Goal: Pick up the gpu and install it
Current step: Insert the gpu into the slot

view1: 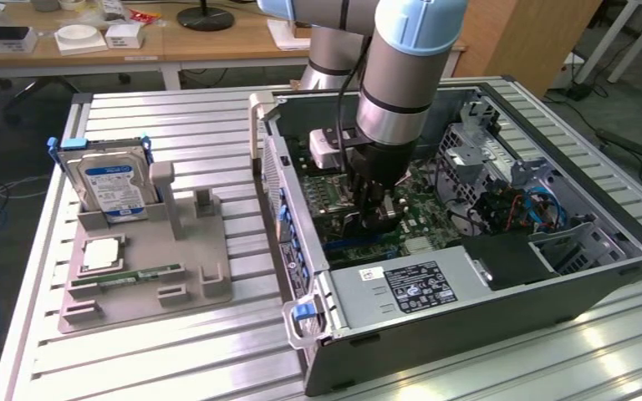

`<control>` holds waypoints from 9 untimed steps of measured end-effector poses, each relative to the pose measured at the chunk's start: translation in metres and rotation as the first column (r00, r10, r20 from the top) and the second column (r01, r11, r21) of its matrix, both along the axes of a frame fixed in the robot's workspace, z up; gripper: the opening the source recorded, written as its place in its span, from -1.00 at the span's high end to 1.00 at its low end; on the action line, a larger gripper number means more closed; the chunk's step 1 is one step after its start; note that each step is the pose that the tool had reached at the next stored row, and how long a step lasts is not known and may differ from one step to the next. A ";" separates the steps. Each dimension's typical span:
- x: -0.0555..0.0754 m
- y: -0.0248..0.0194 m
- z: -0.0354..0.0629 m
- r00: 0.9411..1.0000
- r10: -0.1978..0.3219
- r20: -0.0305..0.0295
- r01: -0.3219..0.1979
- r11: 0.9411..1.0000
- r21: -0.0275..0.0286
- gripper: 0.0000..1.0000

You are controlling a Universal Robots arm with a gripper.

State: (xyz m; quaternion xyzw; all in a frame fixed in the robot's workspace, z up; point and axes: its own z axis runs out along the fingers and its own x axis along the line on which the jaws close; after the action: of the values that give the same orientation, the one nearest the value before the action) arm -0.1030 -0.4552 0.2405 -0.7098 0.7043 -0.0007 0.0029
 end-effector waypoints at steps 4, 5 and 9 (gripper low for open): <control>0.000 0.0000 0.0000 1.000 0.000 0.000 0.000 1.000 0.000 0.47; 0.000 0.0000 0.0001 1.000 0.000 0.001 0.000 1.000 0.000 0.47; -0.002 0.0000 0.0015 1.000 0.000 0.004 0.000 1.000 0.000 0.47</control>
State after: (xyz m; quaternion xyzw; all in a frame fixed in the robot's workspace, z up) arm -0.1046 -0.4552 0.2421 -0.7099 0.7042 -0.0020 0.0043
